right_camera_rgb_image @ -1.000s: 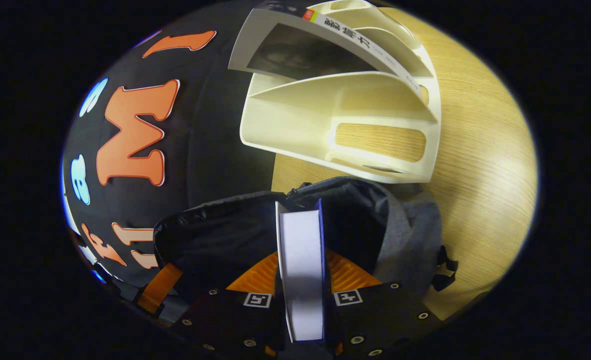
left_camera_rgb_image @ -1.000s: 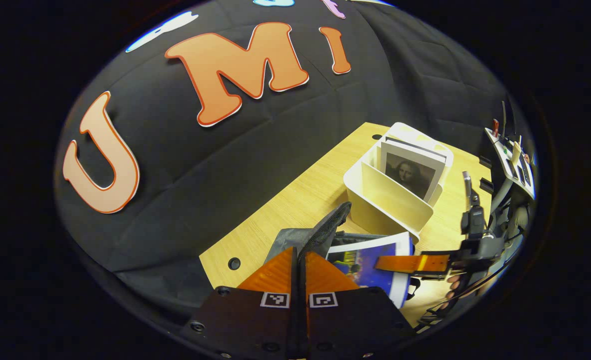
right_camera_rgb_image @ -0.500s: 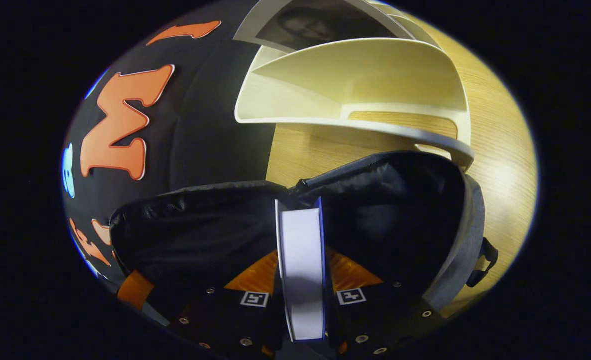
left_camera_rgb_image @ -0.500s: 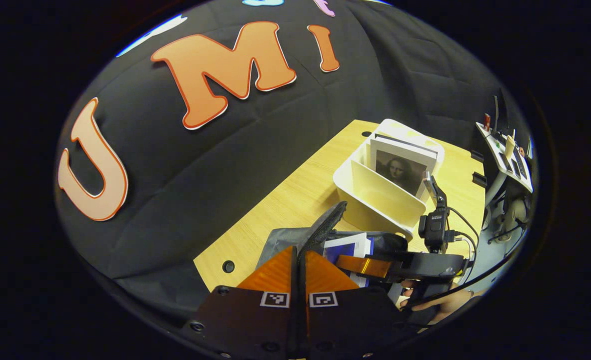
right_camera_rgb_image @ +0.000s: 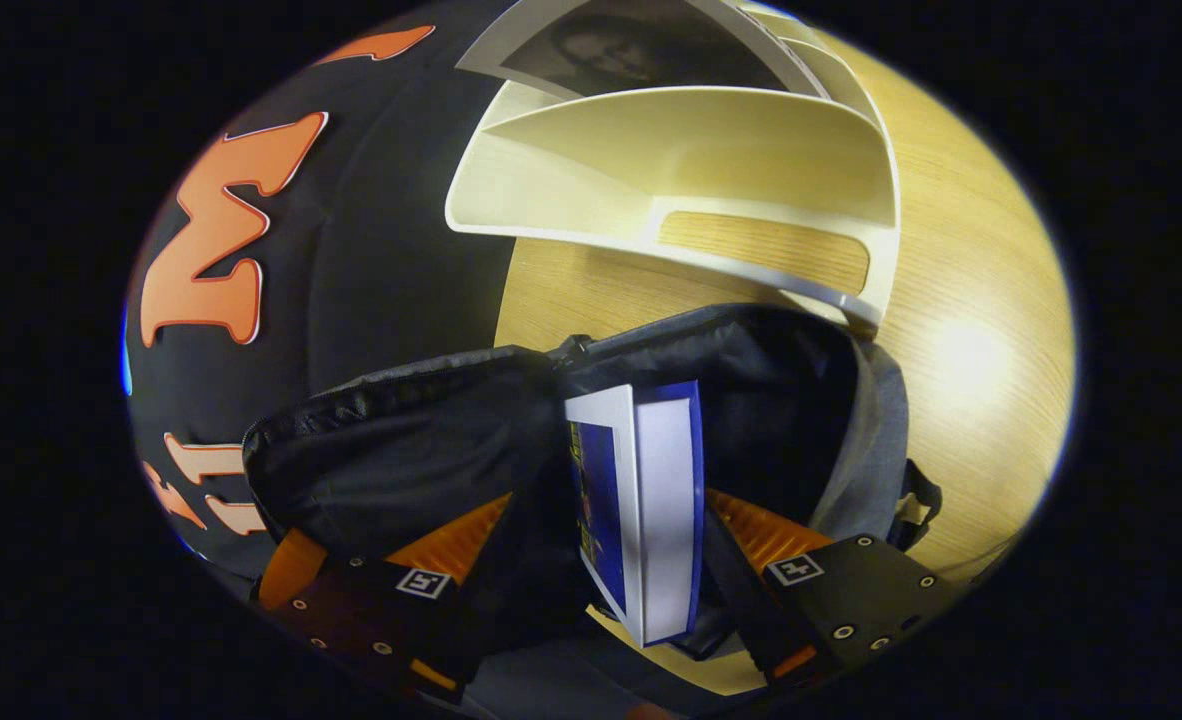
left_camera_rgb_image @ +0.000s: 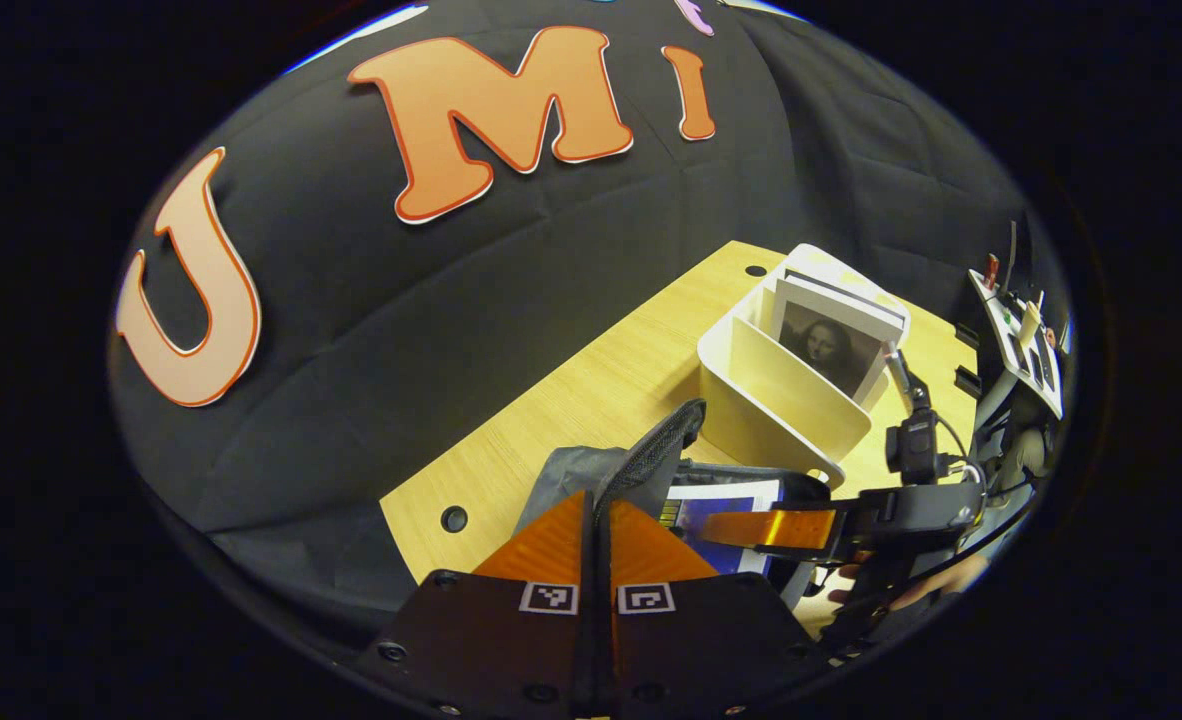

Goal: Open the schoolbag, grab two books from the bookshelf and put them into the schoolbag.

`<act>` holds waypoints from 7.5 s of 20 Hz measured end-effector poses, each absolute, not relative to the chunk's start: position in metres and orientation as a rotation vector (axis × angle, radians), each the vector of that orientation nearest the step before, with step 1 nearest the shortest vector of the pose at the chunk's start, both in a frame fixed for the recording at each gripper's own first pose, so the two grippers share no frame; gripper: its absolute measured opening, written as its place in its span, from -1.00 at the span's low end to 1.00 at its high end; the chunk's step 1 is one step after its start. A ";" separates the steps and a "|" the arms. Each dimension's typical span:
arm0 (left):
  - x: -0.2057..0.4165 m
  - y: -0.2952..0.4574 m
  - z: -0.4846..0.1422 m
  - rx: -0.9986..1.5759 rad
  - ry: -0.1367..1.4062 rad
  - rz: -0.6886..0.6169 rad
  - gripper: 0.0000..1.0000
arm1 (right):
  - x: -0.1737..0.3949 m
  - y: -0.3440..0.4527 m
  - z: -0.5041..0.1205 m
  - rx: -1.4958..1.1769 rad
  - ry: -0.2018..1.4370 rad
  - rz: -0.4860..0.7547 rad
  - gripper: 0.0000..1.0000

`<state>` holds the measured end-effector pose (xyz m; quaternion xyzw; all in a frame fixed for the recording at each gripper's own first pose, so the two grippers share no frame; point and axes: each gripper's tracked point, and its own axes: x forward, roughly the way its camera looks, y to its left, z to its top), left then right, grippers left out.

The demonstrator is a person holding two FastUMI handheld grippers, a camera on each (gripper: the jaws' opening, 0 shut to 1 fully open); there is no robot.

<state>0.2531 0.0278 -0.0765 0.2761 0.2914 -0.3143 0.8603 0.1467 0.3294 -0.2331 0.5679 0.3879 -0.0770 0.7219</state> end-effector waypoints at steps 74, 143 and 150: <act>0.223 0.048 -0.119 0.547 0.684 -0.609 -0.99 | 0.176 0.082 -0.011 0.024 0.902 -0.049 -0.33; 0.151 0.030 -0.109 0.396 0.687 -0.663 -0.99 | 0.102 0.278 -0.204 0.989 0.910 -0.173 0.97; 0.092 0.005 -0.132 0.216 0.743 -0.628 -0.19 | 0.085 0.226 -0.178 0.785 0.876 -0.124 0.97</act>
